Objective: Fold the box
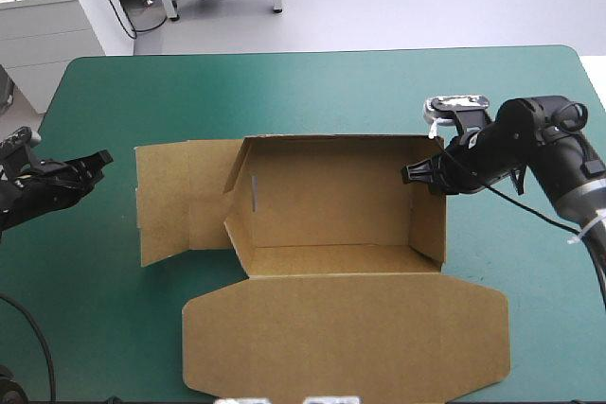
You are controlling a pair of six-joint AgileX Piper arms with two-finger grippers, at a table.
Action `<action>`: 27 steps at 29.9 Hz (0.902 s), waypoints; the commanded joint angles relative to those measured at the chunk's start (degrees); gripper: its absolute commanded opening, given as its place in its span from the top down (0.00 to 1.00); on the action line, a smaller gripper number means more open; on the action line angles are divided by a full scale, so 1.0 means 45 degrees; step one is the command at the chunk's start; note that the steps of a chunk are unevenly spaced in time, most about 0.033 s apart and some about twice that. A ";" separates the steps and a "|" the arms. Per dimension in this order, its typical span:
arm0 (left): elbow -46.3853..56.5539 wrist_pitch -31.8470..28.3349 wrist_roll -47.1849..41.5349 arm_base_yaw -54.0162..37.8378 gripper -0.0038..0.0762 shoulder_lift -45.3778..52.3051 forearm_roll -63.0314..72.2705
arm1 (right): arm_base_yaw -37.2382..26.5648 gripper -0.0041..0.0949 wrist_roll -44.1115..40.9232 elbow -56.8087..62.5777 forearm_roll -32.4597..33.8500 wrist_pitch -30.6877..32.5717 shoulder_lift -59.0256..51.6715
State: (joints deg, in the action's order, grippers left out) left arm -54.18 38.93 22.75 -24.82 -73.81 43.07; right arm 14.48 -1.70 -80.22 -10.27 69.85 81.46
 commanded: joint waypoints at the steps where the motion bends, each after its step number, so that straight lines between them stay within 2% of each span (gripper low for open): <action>1: -0.0297 -0.0137 -0.0062 0.0031 0.96 0.0344 0.0715 | 0.0381 0.96 -0.0032 0.0199 0.0341 -0.0766 -0.0074; 13: -0.0278 0.0494 -0.0062 0.0031 0.96 0.0344 0.0842 | 0.0367 0.96 -0.0034 0.0195 0.1128 -0.3806 0.1555; 20: -0.0278 0.0464 -0.0062 0.0031 0.96 0.0344 0.0842 | 0.0367 0.95 -0.0072 0.0195 0.1389 -0.4309 0.2148; 23: -0.0278 0.0464 -0.0062 0.0031 0.96 0.0344 0.0842 | 0.0367 0.87 -0.0072 0.0195 0.1339 -0.4494 0.2293; 26: -0.0278 0.0464 -0.0062 0.0031 0.96 0.0344 0.0842 | 0.0367 0.67 -0.0430 0.0147 0.1339 -0.4576 0.2372; 27: -0.0278 0.0446 -0.0062 0.0031 0.96 0.0344 0.0842 | 0.0367 0.57 -0.0621 0.0117 0.1339 -0.4647 0.2388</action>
State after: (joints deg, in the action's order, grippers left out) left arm -54.01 42.11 22.75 -24.82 -73.81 44.47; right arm 16.22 -3.43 -77.85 -5.05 50.68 94.13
